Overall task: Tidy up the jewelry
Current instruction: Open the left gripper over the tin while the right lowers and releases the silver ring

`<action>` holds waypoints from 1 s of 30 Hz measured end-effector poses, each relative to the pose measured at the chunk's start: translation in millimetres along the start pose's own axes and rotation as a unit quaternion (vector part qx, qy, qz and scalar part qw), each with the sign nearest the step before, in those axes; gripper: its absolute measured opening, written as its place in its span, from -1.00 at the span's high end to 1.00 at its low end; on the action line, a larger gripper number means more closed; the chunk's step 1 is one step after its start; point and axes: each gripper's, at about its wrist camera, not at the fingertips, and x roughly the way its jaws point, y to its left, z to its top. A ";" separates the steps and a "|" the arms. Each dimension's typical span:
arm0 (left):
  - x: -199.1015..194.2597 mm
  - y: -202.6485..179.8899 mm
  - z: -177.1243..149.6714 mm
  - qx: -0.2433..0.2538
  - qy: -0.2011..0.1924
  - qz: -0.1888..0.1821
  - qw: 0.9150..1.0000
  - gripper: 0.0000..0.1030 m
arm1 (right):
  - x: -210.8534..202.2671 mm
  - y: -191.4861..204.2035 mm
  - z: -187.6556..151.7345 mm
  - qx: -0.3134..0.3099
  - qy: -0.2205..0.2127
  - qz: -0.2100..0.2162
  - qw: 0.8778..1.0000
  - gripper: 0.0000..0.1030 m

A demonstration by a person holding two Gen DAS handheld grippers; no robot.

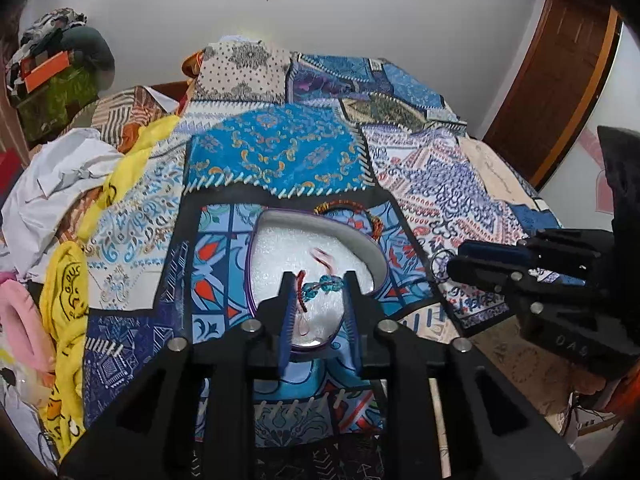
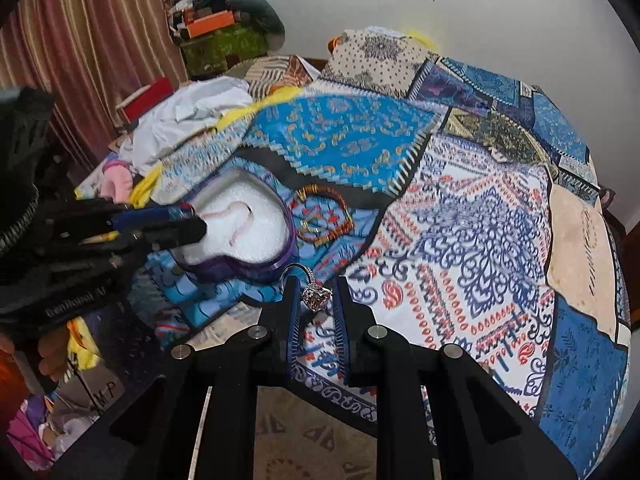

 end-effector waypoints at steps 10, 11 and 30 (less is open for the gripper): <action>-37.3 21.7 11.6 -0.021 -0.055 0.040 0.997 0.02 | -6.8 23.7 28.7 -0.013 -0.036 0.027 0.999 0.72; -39.3 27.2 11.5 -0.027 -0.057 0.045 0.997 0.01 | -1.9 28.0 31.7 -0.016 -0.034 0.031 0.999 0.72; -35.1 69.6 -12.7 -0.065 -0.032 0.086 0.994 0.01 | 62.1 69.2 39.1 -0.062 0.054 0.073 0.994 0.71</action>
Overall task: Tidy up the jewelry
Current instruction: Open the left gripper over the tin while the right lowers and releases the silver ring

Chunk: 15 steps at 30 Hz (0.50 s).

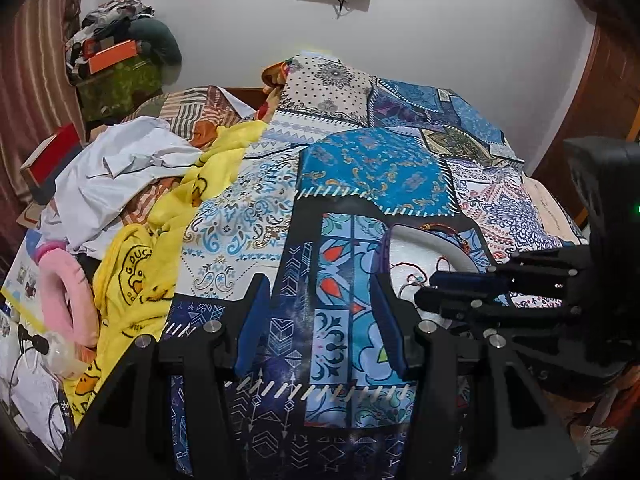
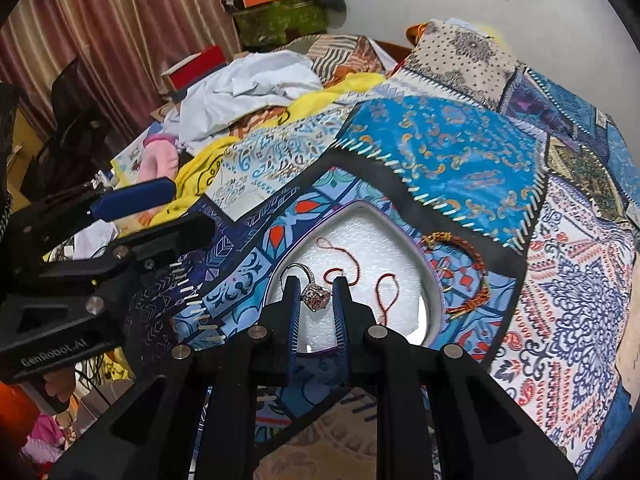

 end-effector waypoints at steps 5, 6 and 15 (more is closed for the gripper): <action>0.3 3.1 1.0 -0.009 0.001 0.001 1.000 0.01 | 4.0 1.8 -0.5 -0.001 0.015 0.000 1.000 0.70; 0.1 2.8 1.2 -0.009 0.001 0.001 1.000 0.01 | 3.1 2.1 -0.6 -0.001 0.015 -0.003 1.000 0.70; -14.2 -17.0 9.9 0.003 -0.016 -0.011 1.000 0.01 | -39.8 -5.3 -2.6 0.005 -0.040 -0.016 0.999 0.39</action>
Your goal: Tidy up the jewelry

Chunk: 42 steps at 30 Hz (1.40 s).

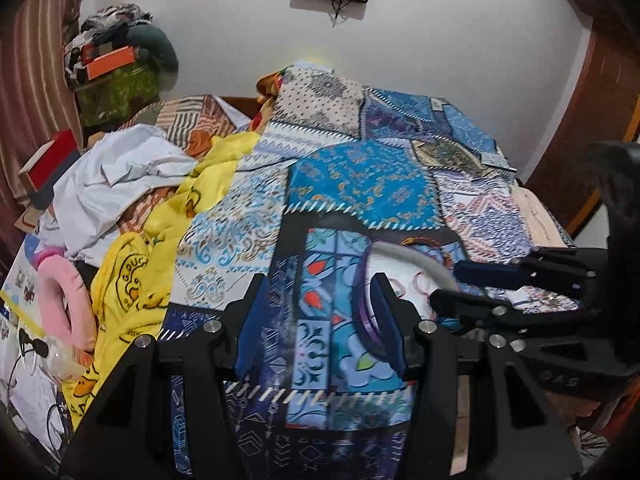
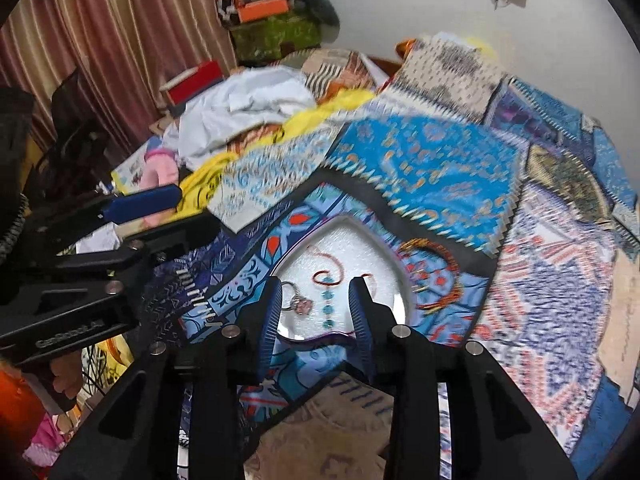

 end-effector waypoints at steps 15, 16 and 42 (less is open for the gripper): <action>-23.3 -88.6 17.5 0.070 -0.035 -0.055 0.995 0.00 | -116.6 -88.1 -43.7 0.070 -0.099 -0.103 0.987 0.39; -22.2 -96.0 17.5 0.075 -0.033 -0.060 0.995 0.00 | -121.2 -93.6 -48.8 0.076 -0.099 -0.109 0.986 0.39; 22.9 -166.5 -29.7 0.132 0.057 -0.114 0.983 0.00 | -83.9 -129.3 -124.2 0.135 -0.030 -0.076 0.988 0.48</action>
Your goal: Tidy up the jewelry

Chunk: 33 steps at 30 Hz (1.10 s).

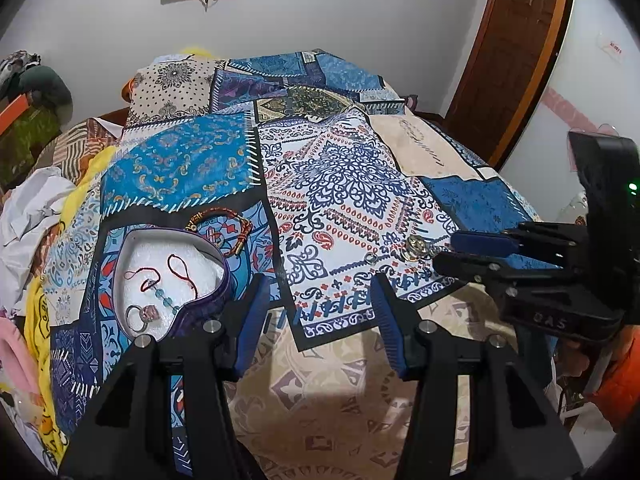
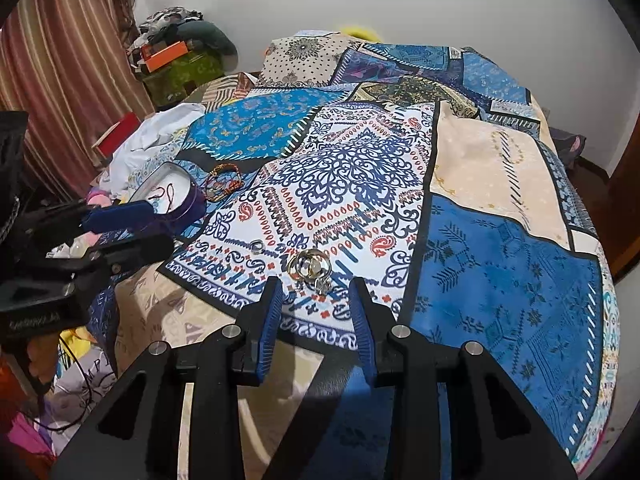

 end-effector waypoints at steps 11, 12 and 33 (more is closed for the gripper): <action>10.0 -12.5 1.2 0.025 0.004 -0.018 1.000 0.01 | 8.7 -4.8 -4.9 0.009 -0.002 -0.004 1.000 0.83; 11.4 -13.9 1.4 0.026 0.006 -0.021 0.999 0.01 | 6.7 -5.7 -4.9 0.013 -0.005 -0.002 1.000 0.83; 62.8 -32.5 13.7 0.038 0.052 -0.039 0.997 0.61 | -38.7 -31.9 4.7 0.041 -0.073 -0.008 0.996 0.83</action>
